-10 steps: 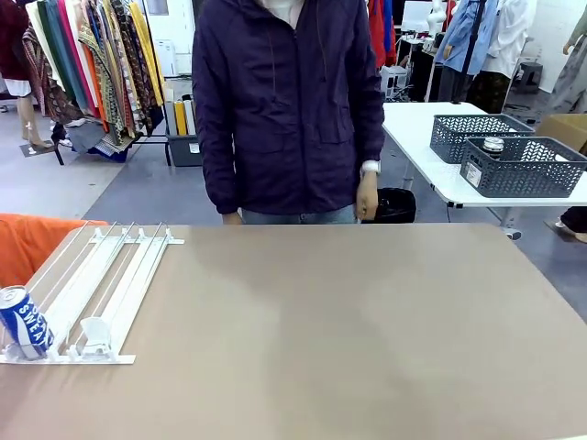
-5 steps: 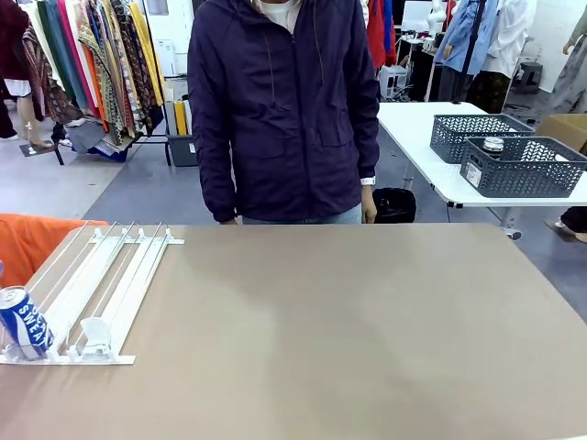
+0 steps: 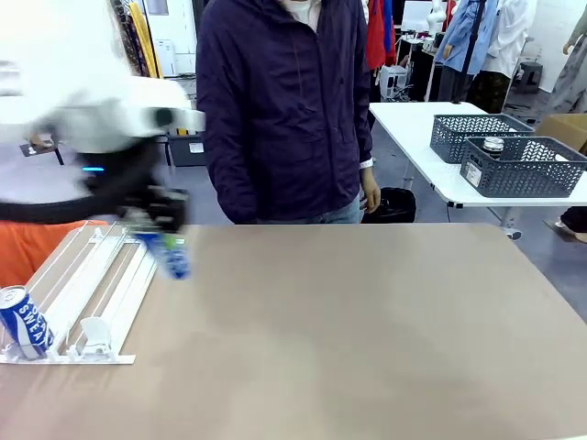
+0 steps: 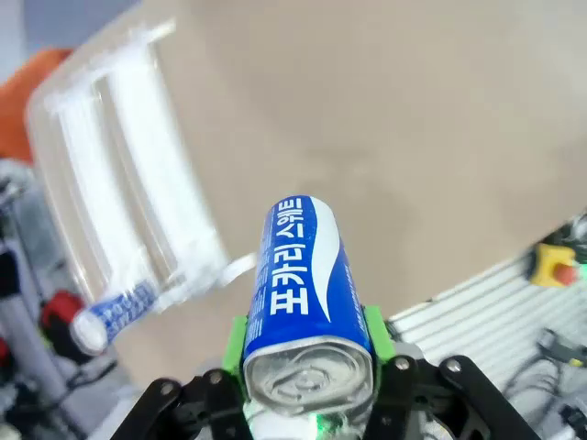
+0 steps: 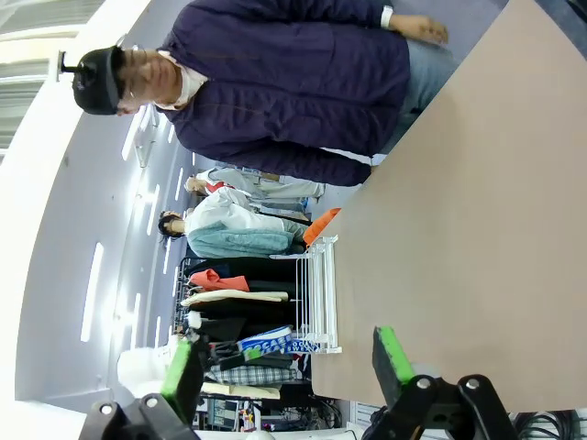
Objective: Retrieve and store the cans from the dispenser.
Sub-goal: Pick up one can from the Automatic Can Dispenser and place it in the middle of the table.
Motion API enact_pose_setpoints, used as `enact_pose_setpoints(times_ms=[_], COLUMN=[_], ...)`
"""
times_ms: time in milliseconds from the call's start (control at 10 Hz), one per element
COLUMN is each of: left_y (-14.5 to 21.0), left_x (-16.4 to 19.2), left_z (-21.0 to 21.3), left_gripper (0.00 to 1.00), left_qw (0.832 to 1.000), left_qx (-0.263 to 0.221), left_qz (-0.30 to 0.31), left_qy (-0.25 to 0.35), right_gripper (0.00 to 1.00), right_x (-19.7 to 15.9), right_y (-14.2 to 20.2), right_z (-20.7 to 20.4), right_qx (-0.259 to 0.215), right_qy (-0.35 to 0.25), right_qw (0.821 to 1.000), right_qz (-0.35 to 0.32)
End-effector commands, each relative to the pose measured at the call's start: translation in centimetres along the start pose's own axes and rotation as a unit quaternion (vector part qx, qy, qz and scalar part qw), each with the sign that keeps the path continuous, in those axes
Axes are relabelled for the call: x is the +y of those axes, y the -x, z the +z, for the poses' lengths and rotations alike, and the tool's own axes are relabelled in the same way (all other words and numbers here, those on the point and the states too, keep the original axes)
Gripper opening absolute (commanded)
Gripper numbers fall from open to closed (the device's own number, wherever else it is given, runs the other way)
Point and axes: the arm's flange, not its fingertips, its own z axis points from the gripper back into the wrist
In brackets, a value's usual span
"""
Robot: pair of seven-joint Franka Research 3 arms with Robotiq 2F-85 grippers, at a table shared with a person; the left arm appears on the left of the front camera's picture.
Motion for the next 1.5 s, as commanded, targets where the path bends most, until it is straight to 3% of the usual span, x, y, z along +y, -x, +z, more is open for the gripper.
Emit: enact_pose_setpoints(times_ms=[0,200,400,600,1100,1200,1300,1400], left_y=[-8.0,-10.7,-11.5,-11.8,-11.6,-11.5,-11.4,-11.4], left_x=[-4.3,-10.1,-12.5,-13.3,-13.2,-13.2,-13.2,-13.1], left_z=[-2.7,-8.0,-13.2,-17.1,-18.4,-18.4,-18.2,-18.0], left_gripper=[0.00,0.00,0.00,0.00,0.00,0.46,1.00,1.00], left_qw=[0.999,0.995,0.987,0.982,0.983,0.983,0.983,0.983], left_qx=[0.014,0.005,0.037,0.094,0.103,0.103,0.101,0.097], left_qz=[-0.051,-0.103,-0.154,-0.163,-0.148,-0.149,-0.149,-0.150], left_qy=[0.005,0.018,0.021,0.029,0.033,0.035,0.033,0.034], right_gripper=[1.00,1.00,1.00,1.00,1.00,1.00,1.00,1.00], right_x=[0.1,0.1,0.1,0.1,0.1,0.1,0.1,0.1], right_y=[-0.2,-0.2,-0.2,-0.2,-0.2,-0.2,-0.2,-0.2], right_z=[-0.2,-0.2,-0.2,-0.2,-0.2,-0.2,-0.2,-0.2], right_qx=[-0.006,-0.006,-0.006,-0.006,-0.006,-0.006,-0.006,-0.006], right_qy=[-0.015,-0.015,-0.015,-0.015,-0.015,-0.015,-0.015,-0.015], right_qw=[1.000,1.000,1.000,1.000,1.000,1.000,1.000,1.000], right_qz=[0.012,0.012,0.012,0.012,0.012,0.012,0.012,0.012])
